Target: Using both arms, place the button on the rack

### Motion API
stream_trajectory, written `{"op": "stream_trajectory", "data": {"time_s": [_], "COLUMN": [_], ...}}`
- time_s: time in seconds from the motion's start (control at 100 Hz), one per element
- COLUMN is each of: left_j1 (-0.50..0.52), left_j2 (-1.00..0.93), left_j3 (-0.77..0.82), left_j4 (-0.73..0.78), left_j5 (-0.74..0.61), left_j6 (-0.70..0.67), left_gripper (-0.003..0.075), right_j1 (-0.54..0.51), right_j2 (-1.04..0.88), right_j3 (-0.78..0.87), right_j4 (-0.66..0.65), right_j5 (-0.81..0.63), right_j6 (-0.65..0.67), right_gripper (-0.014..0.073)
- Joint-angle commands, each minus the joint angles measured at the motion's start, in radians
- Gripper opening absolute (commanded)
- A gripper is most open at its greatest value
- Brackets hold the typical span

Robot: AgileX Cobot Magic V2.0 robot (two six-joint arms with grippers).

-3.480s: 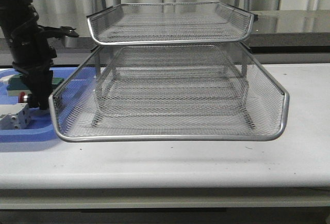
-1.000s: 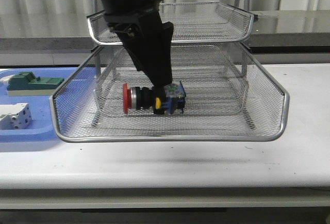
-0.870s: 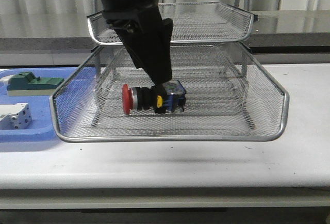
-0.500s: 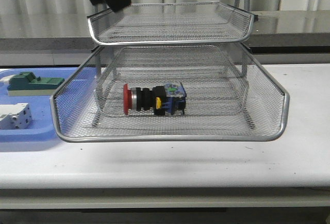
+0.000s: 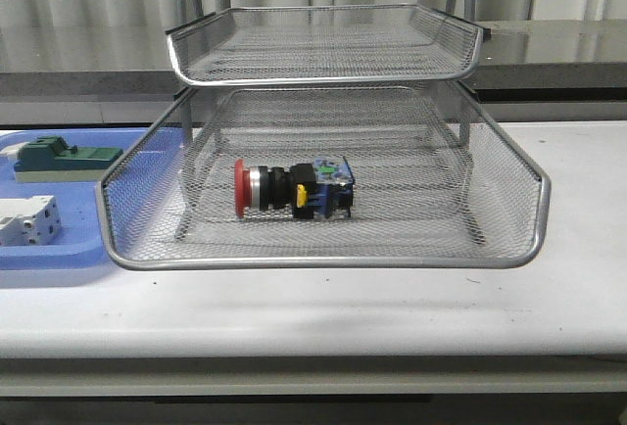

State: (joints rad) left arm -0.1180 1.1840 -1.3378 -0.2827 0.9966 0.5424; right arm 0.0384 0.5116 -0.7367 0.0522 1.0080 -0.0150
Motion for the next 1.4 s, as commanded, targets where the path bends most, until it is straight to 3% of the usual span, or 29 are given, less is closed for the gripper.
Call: {"op": "stream_trajectory", "data": {"time_s": [0.0, 0.17, 0.56, 0.83, 1.03, 1.17, 1.39], "left_j1": [0.051, 0.112, 0.118, 0.118, 0.118, 0.118, 0.118], "left_j2": [-0.123, -0.340, -0.828, -0.998, -1.004, -1.004, -1.004], "left_j3": [0.084, 0.346, 0.857, 1.033, 1.058, 1.058, 1.058], "left_j4": [-0.070, -0.120, -0.258, -0.339, -0.339, -0.339, -0.339], "left_j5": [-0.155, -0.356, -0.735, -0.880, -0.889, -0.894, -0.894], "left_j6": [-0.012, -0.012, -0.012, -0.012, -0.012, -0.012, -0.012], "left_gripper": [0.0512, 0.0512, 0.0511, 0.0510, 0.0504, 0.0370, -0.0004], "right_j1": [-0.001, -0.001, -0.001, -0.001, -0.001, -0.001, -0.001], "right_j2": [0.003, 0.003, 0.003, 0.003, 0.003, 0.003, 0.003], "right_j3": [-0.033, -0.033, -0.033, -0.033, -0.033, -0.033, -0.033], "right_j4": [-0.004, -0.004, -0.004, -0.004, -0.004, -0.004, -0.004], "right_j5": [-0.057, -0.057, -0.057, -0.057, -0.057, -0.057, -0.057], "right_j6": [-0.003, -0.003, -0.003, -0.003, -0.003, -0.003, -0.003], "right_gripper": [-0.0068, -0.0068, -0.0068, -0.0068, -0.0068, -0.0068, -0.0068]}}
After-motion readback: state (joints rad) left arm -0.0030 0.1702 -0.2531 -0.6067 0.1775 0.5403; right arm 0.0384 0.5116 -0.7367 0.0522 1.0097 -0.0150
